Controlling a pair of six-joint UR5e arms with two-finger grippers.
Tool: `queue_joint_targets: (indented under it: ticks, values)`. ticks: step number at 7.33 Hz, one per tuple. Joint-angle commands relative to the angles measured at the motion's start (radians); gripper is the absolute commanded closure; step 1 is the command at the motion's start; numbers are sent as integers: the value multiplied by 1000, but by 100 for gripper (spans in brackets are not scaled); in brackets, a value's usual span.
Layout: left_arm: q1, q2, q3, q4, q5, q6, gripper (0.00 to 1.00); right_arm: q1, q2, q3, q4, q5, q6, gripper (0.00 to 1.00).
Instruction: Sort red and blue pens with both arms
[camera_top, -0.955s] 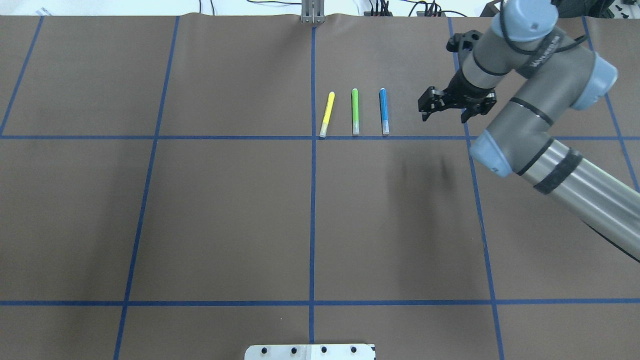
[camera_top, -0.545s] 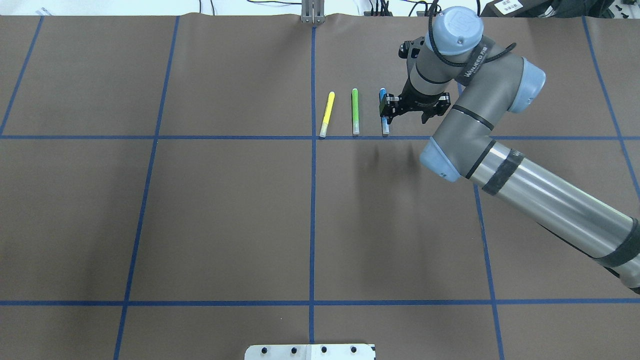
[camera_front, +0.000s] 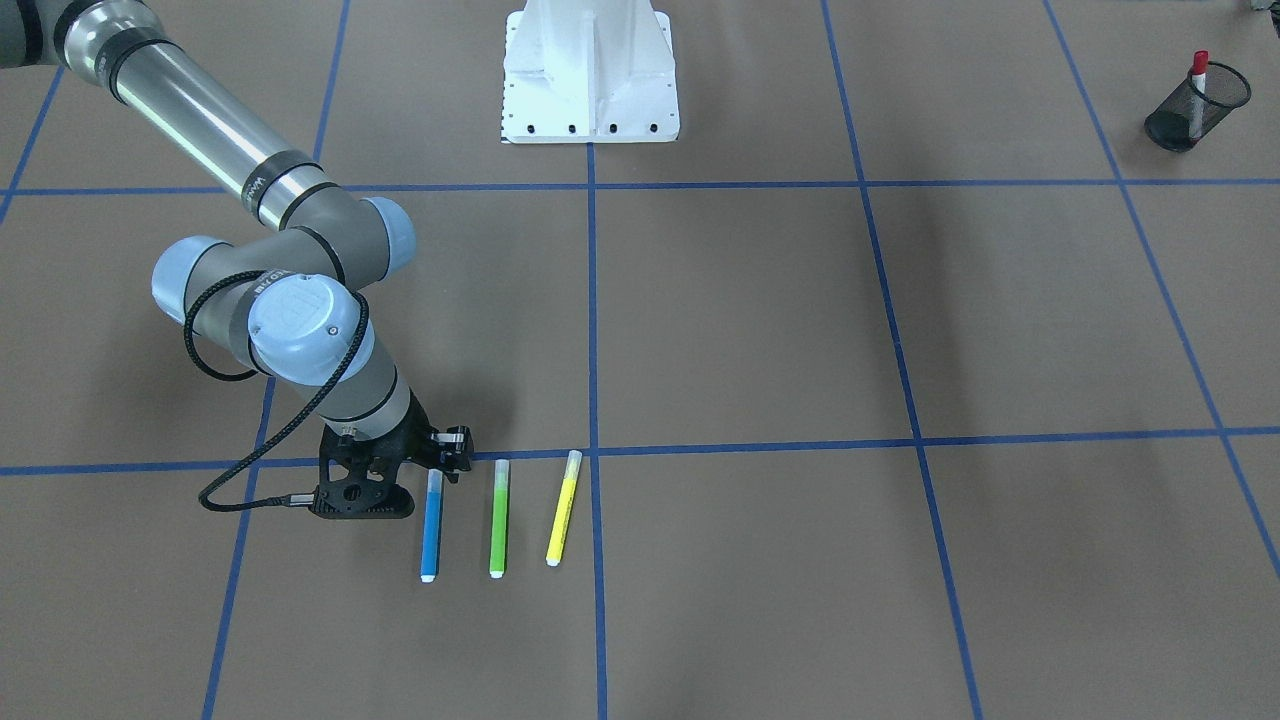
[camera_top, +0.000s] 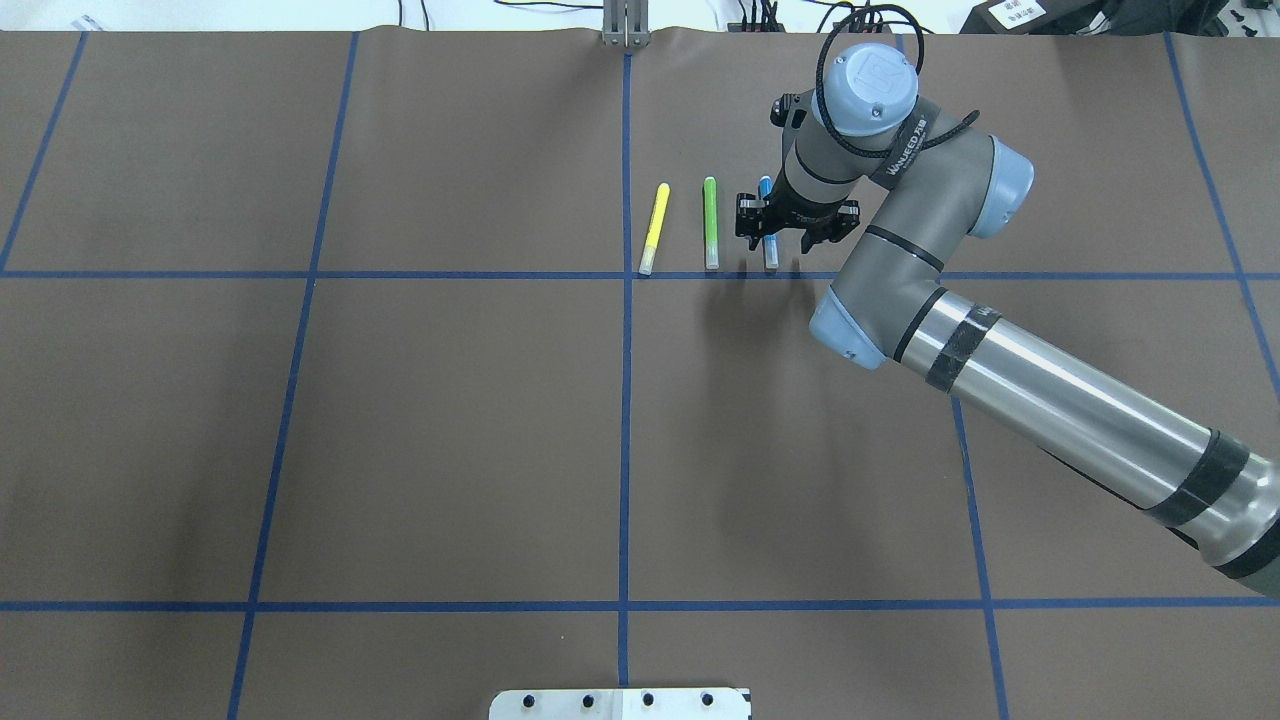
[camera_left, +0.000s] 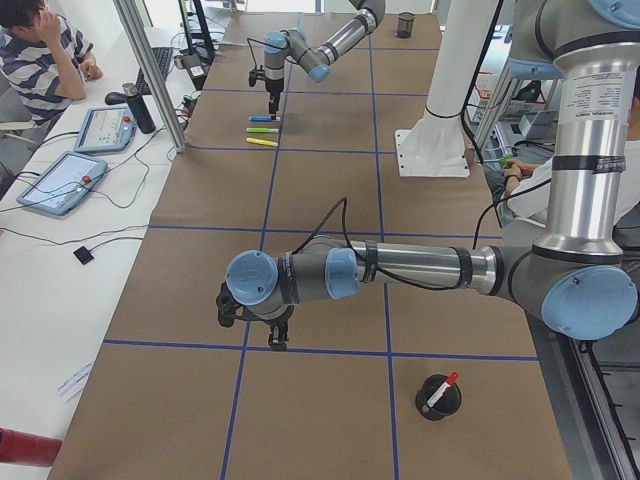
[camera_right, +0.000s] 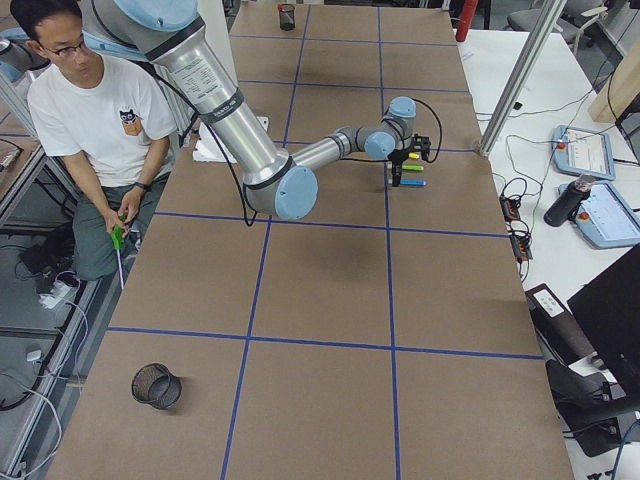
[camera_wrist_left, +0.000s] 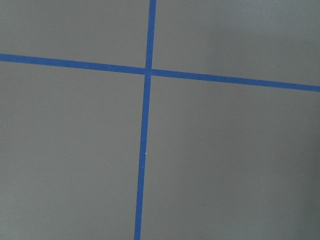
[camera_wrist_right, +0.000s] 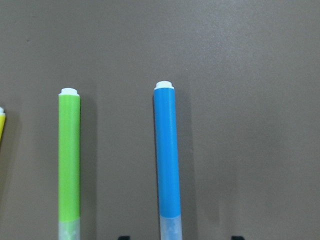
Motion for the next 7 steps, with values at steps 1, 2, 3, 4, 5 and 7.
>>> queue_joint_targets:
  ticks: [1,2,3,4,5,7]
  values:
    - [6,-1,1,-8,1,0,0,-13,22,-37,6,-20,2,43]
    - [5,-1,-1,-6,1,0,0,-18,22,-40,8,-30,2,48]
    - [6,-1,1,-6,1,-2,0,-19,21,-40,6,-30,2,57]
    - [6,-1,1,-6,1,-3,0,-19,18,-38,6,-28,3,59]
    - [5,0,1,-6,1,-3,0,-19,16,-38,6,-28,3,75]
    - [6,0,2,-5,1,-8,0,-22,11,-34,6,-28,2,100]
